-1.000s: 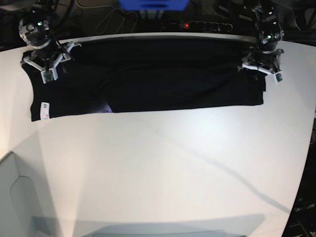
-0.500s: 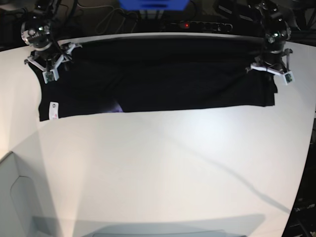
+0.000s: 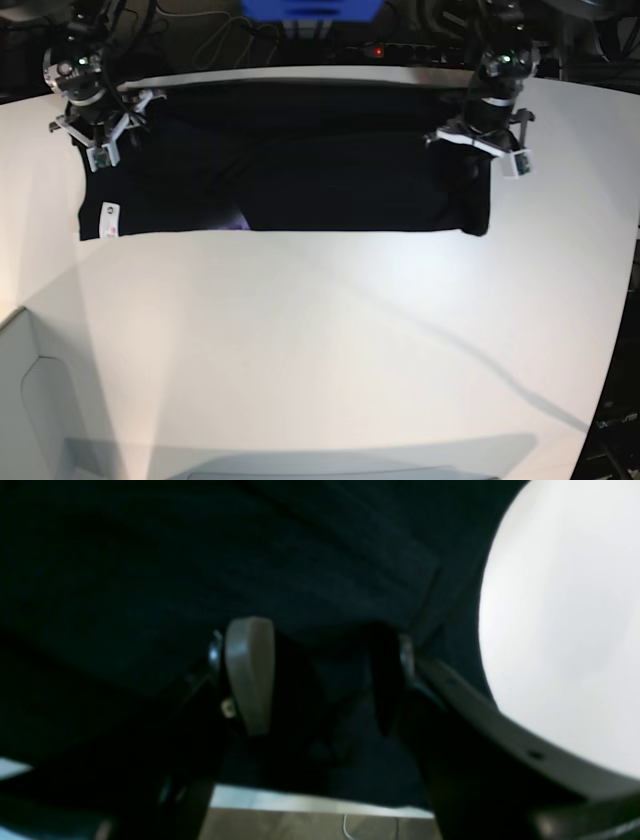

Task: Fold the T-shirt properly
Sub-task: 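Grasp the strip's end with the left gripper and fold it toward the right gripper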

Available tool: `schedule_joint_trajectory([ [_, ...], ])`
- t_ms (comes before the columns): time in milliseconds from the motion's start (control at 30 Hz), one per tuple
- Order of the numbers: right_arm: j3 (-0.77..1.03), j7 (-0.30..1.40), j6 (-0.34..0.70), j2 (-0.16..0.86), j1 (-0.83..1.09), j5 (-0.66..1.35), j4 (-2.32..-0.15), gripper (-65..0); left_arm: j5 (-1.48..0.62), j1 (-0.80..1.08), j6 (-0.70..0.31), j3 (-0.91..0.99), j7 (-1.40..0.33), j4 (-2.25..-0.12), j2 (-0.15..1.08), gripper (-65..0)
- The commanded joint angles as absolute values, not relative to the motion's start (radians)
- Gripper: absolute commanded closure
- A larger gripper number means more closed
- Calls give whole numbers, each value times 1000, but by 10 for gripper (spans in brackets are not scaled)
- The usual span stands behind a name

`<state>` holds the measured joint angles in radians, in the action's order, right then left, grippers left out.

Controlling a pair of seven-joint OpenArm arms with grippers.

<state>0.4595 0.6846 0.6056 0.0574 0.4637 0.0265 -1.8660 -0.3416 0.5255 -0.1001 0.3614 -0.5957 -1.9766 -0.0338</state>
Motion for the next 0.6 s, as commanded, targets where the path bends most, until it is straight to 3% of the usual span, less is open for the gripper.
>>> schedule_joint_trajectory([
  [0,463,667,608,67,464,35,-1883,-315,-352,526,-104,332,-575,-1995,-39,-1],
  [567,463,671,608,71,449,35,-1883,-315,-168,426,-104,-160,-573,-1908,-50,-1],
])
